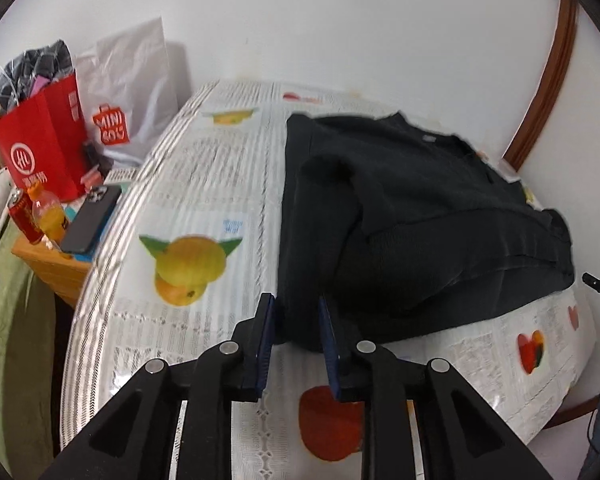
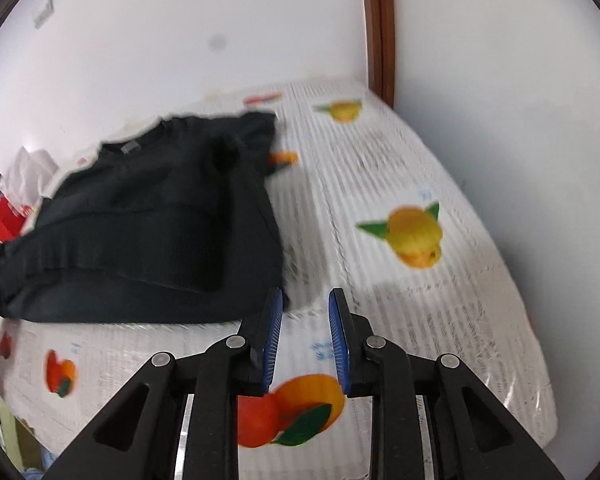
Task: Fold small clothes
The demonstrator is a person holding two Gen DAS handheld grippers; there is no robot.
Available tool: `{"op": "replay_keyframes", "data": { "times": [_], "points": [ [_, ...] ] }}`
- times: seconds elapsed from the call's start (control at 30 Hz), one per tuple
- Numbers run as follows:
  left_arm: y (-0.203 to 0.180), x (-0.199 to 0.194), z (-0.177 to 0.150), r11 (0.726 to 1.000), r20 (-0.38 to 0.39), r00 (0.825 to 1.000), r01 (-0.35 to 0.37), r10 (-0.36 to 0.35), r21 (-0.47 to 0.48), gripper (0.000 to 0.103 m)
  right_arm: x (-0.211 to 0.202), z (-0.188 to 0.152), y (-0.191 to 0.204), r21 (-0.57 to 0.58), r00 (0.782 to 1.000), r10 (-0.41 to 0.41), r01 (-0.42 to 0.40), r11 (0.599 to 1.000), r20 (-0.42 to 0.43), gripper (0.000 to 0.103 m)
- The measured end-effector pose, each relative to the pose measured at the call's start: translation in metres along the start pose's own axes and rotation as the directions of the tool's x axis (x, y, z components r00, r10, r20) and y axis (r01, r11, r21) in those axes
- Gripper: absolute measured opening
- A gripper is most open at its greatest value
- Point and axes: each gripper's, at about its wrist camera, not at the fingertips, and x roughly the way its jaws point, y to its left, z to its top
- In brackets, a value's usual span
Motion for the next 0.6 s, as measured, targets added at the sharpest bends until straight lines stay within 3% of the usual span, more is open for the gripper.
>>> {"op": "replay_keyframes", "data": {
  "times": [0.13, 0.2, 0.4, 0.43, 0.53, 0.6],
  "points": [
    [-0.02, -0.009, 0.011, 0.997, 0.046, 0.996, 0.078, -0.078, 0.009, 0.052, 0.004, 0.015, 0.028, -0.03, 0.996, 0.078, -0.076, 0.997, 0.039, 0.036],
    [-0.032, -0.005, 0.015, 0.994, 0.046, 0.993, 0.112, -0.113, 0.019, 0.052, 0.019, 0.021, 0.042, -0.037, 0.994, 0.098, -0.097, 0.995, 0.043, 0.05],
    [-0.044, 0.035, 0.021, 0.993, -0.016, 0.993, 0.118, -0.118, -0.004, 0.051, 0.067, 0.032, 0.049, 0.085, 0.99, 0.14, -0.14, 0.987, 0.008, 0.053],
    [-0.043, 0.044, 0.021, 0.991, -0.034, 0.991, 0.131, -0.132, -0.027, 0.05, 0.069, 0.031, 0.05, 0.1, 0.989, 0.147, -0.147, 0.984, 0.012, 0.053],
    [-0.041, 0.054, 0.023, 0.983, -0.046, 0.984, 0.169, -0.173, -0.073, 0.028, 0.079, 0.035, 0.052, 0.13, 0.986, 0.164, -0.167, 0.977, 0.03, 0.047],
    [-0.041, 0.054, 0.028, 0.981, -0.041, 0.982, 0.178, -0.182, -0.079, 0.013, 0.079, 0.04, 0.053, 0.12, 0.985, 0.17, -0.173, 0.978, 0.035, 0.02]
  ]
}}
